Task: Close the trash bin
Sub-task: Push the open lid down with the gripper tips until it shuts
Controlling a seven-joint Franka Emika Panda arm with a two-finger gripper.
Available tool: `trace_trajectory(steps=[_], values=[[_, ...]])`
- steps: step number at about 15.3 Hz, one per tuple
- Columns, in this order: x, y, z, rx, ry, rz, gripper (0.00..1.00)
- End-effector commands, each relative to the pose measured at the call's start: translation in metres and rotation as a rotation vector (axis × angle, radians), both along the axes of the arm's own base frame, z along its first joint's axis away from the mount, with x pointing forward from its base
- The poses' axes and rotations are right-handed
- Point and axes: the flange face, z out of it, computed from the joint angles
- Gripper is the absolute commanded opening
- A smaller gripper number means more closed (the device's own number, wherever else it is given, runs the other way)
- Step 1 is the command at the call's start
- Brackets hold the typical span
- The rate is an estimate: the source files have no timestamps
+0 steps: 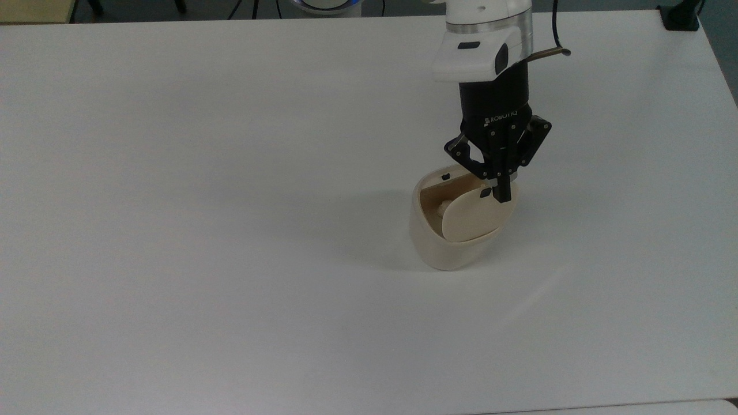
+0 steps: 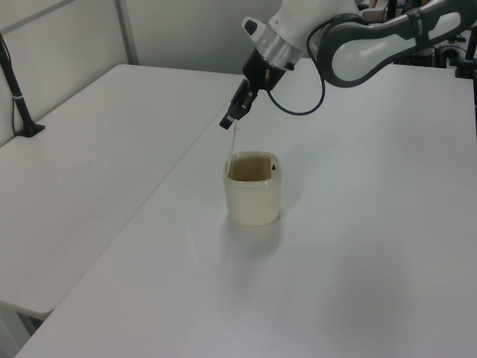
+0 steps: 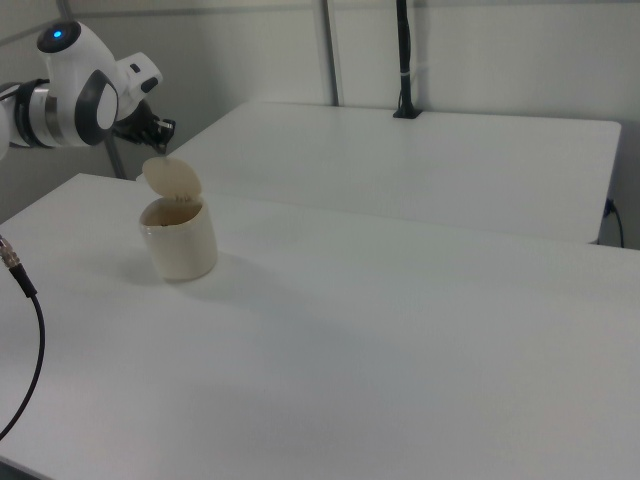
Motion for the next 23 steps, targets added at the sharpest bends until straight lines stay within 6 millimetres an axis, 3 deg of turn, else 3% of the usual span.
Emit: trace_trajectory(steps=[1,4,8,15,21,23], values=[[0.001,-0.001,-0.001,0.006,-0.019,-0.014,0.0],[0.001,-0.006,-0.001,-0.019,-0.012,-0.014,0.0],[-0.008,-0.015,-0.014,-0.16,0.128,0.004,0.0],[-0.021,-0.021,-0.059,-0.296,0.346,0.065,0.0],[-0.02,-0.018,-0.093,-0.316,0.398,0.075,0.0],[-0.019,-0.018,-0.095,-0.315,0.4,0.075,0.0]])
